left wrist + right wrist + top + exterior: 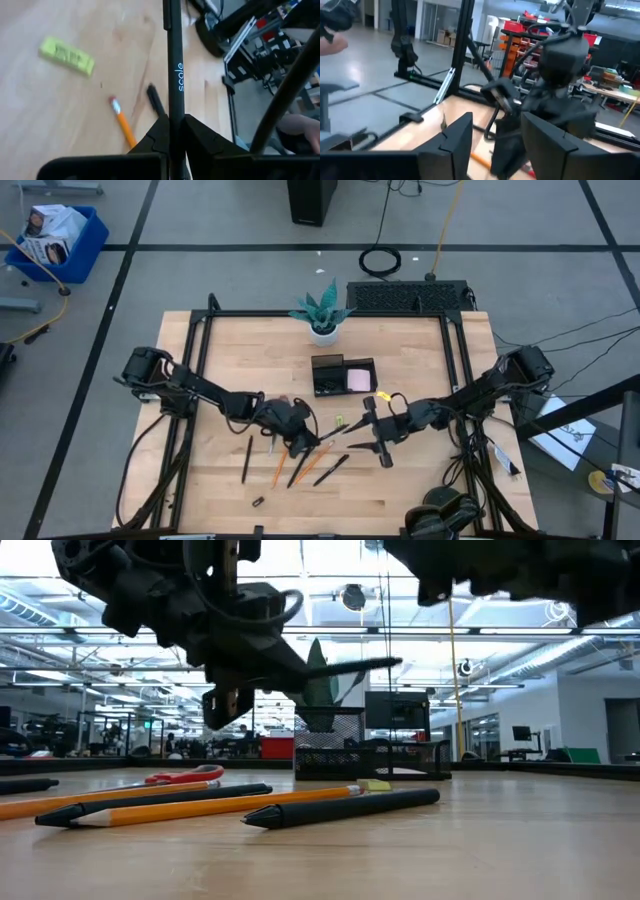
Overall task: Pick and place office supplies into organizer
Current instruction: Put the black pen into the black desk organizer
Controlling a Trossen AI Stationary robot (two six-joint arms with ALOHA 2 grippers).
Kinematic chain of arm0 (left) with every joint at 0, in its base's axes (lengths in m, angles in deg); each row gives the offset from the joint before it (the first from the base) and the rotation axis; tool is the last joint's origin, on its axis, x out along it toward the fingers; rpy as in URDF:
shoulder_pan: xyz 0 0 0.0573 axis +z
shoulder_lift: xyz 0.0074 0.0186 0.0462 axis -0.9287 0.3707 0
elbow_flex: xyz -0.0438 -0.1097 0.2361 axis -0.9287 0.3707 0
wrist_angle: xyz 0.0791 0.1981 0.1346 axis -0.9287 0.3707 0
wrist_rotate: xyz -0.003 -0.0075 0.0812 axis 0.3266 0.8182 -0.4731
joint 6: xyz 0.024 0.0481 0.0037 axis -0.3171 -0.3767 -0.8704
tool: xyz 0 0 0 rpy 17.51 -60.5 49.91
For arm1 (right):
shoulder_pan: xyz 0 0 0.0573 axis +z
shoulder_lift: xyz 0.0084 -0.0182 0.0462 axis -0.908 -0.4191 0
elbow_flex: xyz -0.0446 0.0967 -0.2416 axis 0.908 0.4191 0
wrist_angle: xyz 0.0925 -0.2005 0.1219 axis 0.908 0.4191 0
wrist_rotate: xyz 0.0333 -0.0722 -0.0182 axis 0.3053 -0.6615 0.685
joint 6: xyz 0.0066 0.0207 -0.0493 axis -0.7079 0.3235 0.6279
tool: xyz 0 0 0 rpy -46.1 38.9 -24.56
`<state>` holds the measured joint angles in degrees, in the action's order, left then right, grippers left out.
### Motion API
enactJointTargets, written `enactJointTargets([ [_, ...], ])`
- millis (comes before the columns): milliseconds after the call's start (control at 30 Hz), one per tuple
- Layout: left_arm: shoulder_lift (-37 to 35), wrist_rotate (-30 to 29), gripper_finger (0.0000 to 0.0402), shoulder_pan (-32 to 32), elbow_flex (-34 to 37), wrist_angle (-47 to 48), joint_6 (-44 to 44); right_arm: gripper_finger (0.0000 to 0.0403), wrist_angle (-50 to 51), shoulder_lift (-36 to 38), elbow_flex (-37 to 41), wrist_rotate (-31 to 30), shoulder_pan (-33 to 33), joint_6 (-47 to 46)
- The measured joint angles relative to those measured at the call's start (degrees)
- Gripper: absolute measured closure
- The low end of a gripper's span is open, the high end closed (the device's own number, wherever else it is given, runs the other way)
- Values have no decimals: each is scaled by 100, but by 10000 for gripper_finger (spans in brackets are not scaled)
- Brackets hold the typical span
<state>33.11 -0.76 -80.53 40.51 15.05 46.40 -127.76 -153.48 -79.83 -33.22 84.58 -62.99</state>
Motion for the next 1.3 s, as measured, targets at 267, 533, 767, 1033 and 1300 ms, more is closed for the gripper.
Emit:
enactJointTargets([
  [267,-6,-614,381,-219,-4,-735,-988,232,-1420,-9,924,-618,-15,59],
  [533,-9,-1096,369,-284,-4,-1284,-1607,232,-1880,-10,1328,-642,-84,-733],
  [767,-10,-1124,375,-243,-4,-1530,-1841,232,-1552,-92,969,-652,-340,-1015],
  [1033,-10,-1126,371,-243,-7,-1642,-1938,232,-1268,-172,615,-347,-522,-1226],
  [1300,-10,-1204,372,-243,-7,-1650,-1967,232,-1184,-170,348,0,-555,-1565],
])
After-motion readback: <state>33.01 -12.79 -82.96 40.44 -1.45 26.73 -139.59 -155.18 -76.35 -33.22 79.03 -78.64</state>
